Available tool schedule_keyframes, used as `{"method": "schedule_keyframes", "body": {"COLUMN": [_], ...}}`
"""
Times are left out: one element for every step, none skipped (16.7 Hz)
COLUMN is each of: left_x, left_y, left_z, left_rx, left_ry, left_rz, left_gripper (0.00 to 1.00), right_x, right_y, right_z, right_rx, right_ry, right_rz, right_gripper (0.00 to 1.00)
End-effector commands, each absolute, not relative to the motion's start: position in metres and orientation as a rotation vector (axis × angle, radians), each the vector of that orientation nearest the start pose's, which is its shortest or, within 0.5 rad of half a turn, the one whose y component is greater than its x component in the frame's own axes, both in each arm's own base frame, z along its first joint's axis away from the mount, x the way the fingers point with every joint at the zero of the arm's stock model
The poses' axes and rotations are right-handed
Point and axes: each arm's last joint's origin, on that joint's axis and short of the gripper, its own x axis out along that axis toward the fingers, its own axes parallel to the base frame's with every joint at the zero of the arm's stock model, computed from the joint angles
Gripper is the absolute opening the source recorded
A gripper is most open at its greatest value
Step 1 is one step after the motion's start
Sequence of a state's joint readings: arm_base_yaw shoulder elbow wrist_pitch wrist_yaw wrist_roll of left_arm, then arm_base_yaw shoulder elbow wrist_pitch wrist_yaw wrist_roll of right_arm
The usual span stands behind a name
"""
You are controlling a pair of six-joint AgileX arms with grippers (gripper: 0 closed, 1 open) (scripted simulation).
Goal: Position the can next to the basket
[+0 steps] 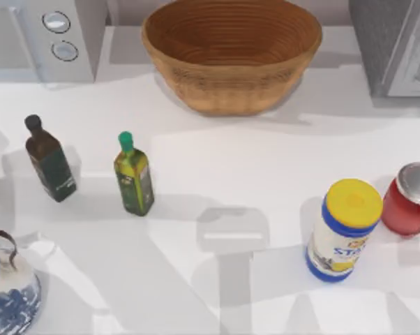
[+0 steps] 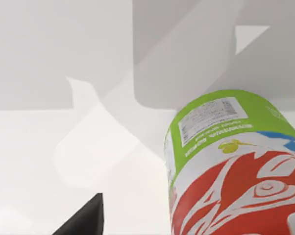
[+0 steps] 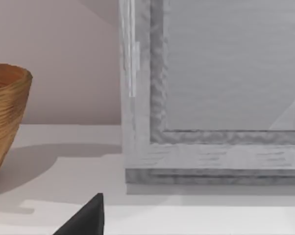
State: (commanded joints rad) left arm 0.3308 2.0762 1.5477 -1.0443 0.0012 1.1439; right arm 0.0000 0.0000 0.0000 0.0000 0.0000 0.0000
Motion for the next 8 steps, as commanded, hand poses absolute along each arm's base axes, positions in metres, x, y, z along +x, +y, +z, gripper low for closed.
{"method": "schedule_keyframes", "body": {"left_x": [0.3727,0.3727,0.3727,0.3727,0.3727,0.3727,0.3727,0.3727], "left_y": [0.1320,0.1320,0.1320,0.1320,0.1320,0.1320,0.1320,0.1320], "left_z": [0.1600,0.1600,0.1600,0.1600,0.1600,0.1600,0.1600,0.1600], "left_rx": [0.629,0.629,0.629,0.629,0.629,0.629,0.629,0.629], "left_ry": [1.480,1.480,1.480,1.480,1.480,1.480,1.480,1.480], "left_rz": [-0.630,-0.630,-0.630,-0.630,-0.630,-0.630,-0.630,-0.630], "left_gripper": [1.00,0.92,0.85,0.77,0.70,0.62,0.55,0.47], "right_x": [0.1057,0.1057,0.1057,0.1057,0.1057,0.1057,0.1057,0.1057], "right_y": [-0.0012,-0.0012,-0.0012,-0.0012,-0.0012,-0.0012,-0.0012,-0.0012], "right_z": [0.1600,0.1600,0.1600,0.1600,0.1600,0.1600,0.1600,0.1600], "right_rx": [0.000,0.000,0.000,0.000,0.000,0.000,0.000,0.000], "right_ry": [0.000,0.000,0.000,0.000,0.000,0.000,0.000,0.000], "right_rz": [0.000,0.000,0.000,0.000,0.000,0.000,0.000,0.000], "right_gripper": [1.00,1.00,1.00,1.00,1.00,1.00,1.00,1.00]}}
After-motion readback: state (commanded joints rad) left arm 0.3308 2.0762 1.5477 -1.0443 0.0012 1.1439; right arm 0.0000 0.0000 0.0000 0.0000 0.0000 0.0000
